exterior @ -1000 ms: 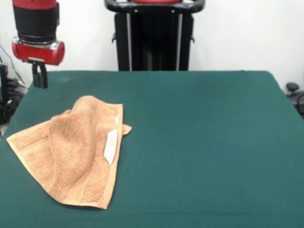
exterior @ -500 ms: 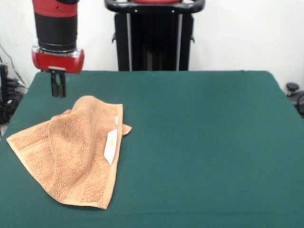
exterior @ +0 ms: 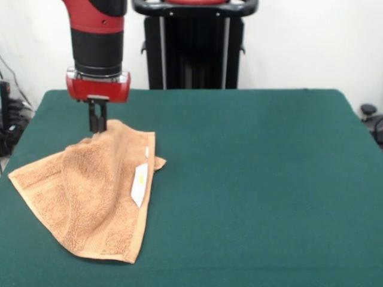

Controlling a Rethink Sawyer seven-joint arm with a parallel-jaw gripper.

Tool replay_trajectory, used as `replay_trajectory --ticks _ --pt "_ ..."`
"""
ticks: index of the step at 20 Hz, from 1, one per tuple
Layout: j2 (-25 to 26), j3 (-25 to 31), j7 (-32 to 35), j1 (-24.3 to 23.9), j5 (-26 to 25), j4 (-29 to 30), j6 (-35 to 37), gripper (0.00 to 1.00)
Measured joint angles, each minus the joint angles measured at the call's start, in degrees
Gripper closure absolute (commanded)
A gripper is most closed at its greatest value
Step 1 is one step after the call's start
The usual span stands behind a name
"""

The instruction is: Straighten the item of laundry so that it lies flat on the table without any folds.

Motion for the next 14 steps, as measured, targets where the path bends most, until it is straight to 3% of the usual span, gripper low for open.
replay_trajectory --ticks 14 --pt "1.2 -1.5 0.0 2.2 1.1 0.0 -2.2 1.0"
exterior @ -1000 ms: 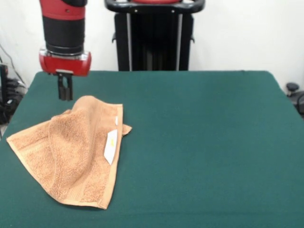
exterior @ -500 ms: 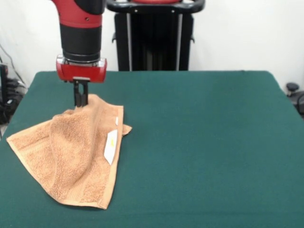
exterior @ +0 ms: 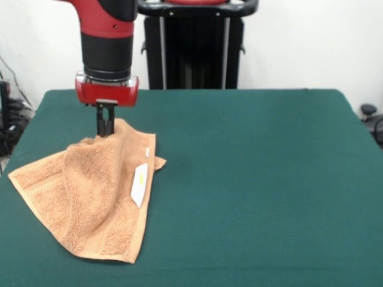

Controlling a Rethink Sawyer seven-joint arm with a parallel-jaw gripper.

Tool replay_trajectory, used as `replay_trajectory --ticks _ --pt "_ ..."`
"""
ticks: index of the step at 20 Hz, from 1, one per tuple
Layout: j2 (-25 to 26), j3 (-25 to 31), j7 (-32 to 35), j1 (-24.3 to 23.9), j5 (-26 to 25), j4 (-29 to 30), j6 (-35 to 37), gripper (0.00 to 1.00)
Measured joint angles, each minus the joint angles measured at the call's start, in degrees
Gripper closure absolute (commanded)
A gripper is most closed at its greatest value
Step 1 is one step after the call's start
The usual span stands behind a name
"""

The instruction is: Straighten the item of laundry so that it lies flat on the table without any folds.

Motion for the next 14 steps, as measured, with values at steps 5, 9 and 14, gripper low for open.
replay_trajectory --ticks 5,9,14 --pt "3.2 -1.3 0.1 2.3 1.2 -0.4 -3.1 1.0" --pt "6.9 -2.9 0.4 4.7 3.1 -1.7 -6.8 1.0" --pt "8.3 -4.9 0.4 6.5 5.0 -2.2 -9.7 1.0"
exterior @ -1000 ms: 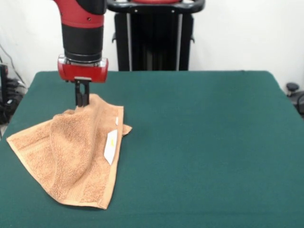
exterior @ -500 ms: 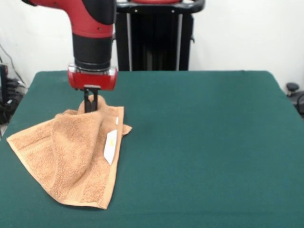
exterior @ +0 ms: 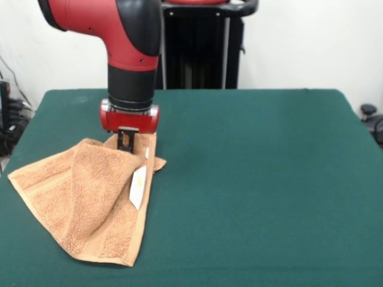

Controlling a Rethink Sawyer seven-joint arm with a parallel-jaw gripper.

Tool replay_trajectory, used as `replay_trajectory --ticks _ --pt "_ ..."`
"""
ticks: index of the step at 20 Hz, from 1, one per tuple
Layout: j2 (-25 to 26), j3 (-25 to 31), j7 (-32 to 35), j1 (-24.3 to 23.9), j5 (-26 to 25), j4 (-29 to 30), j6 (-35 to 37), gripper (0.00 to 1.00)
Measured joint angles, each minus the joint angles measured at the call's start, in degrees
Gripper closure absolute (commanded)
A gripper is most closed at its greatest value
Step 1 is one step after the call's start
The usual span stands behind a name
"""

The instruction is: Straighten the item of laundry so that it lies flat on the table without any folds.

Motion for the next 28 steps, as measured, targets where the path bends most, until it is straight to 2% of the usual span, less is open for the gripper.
replay_trajectory --ticks 14,28 --pt "0.3 -0.8 0.0 0.7 1.2 0.0 -0.5 1.0" --pt "1.6 -4.5 0.0 4.3 11.1 0.1 -0.6 1.0"
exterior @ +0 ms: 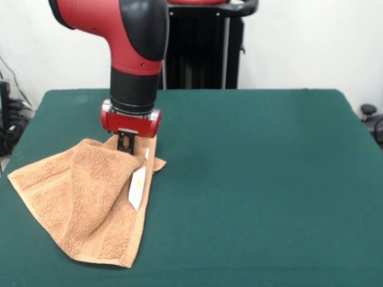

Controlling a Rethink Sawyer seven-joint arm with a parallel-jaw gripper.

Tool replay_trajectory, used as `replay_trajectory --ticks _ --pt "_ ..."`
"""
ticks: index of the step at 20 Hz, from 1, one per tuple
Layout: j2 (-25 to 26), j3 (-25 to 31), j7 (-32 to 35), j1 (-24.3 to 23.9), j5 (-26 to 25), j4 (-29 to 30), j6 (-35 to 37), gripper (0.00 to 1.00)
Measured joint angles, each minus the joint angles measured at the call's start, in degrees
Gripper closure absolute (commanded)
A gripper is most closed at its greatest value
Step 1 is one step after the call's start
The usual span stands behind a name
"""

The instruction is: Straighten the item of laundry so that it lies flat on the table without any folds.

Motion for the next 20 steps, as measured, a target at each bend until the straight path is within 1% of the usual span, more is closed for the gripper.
replay_trajectory --ticks 2,9,20 --pt "0.1 -0.4 0.0 0.4 1.5 0.1 0.0 1.0" --pt "0.2 -0.6 0.0 0.5 3.7 0.3 0.0 1.0" --pt "0.3 -0.7 0.0 0.6 3.9 0.4 0.0 1.0"
